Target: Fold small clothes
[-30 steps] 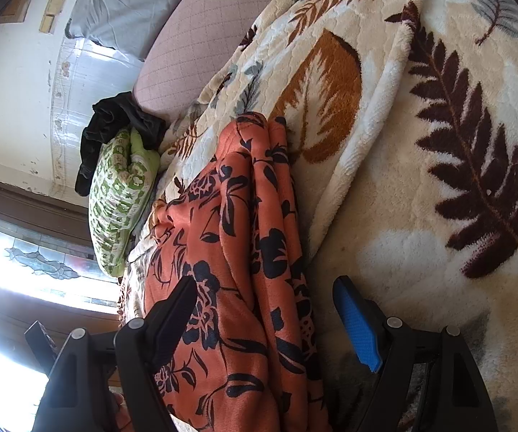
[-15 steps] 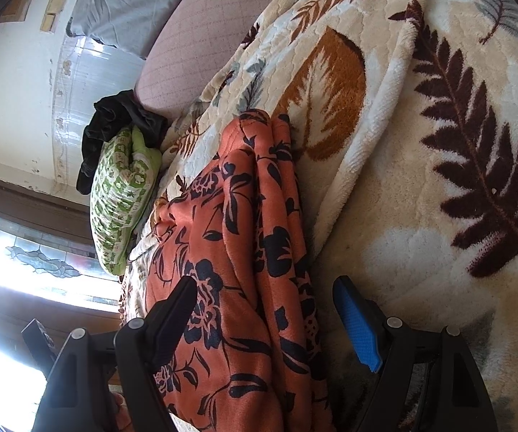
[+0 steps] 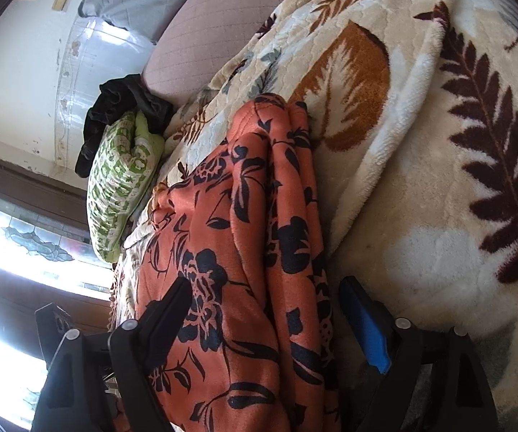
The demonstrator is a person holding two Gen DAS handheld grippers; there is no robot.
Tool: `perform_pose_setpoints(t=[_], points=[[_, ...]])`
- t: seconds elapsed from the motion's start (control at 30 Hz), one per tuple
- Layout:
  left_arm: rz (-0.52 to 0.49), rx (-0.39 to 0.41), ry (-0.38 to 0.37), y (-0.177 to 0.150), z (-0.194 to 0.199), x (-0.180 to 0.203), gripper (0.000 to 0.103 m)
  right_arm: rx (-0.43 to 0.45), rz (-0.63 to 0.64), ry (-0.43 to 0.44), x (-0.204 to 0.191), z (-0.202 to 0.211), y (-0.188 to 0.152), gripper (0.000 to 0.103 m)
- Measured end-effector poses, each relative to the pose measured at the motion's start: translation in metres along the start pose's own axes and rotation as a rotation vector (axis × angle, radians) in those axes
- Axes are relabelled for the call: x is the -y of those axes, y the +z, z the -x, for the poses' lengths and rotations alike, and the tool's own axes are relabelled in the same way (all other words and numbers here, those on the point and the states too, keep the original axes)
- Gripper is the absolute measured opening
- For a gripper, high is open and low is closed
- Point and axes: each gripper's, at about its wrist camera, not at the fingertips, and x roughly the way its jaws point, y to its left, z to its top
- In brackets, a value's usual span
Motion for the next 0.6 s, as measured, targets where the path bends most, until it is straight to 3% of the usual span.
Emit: perform_pose_setpoints(t=[0.1,0.23,0.33,0.5,0.6], points=[[0.001,-0.001,0.015,-0.010,0.004,0.005,0.103,-0.025,0.095,-0.004,-0.012,-0.017,0.007,0.092],[-0.059,-0.002,0.057,-0.021,0.013,0.015,0.103,-0.074,0.195,-0.072,-0.029,-0.031,0.008,0.092],[-0.062,0.004,0.074,-0.016,0.016,0.016,0.103,-0.090,0.200,-0.061,-0.029,-0.029,0.006,0.090],[-0.056,0.024,0.044,-0.013,0.011,0.016,0.103,-0.082,0.166,-0.048,-0.018,-0.020,0.005,0.074],[-0.032,0.032,0.030,-0.011,0.004,0.007,0.103,-0.089,0.150,-0.030,-0.014,-0.018,0.006,0.074]])
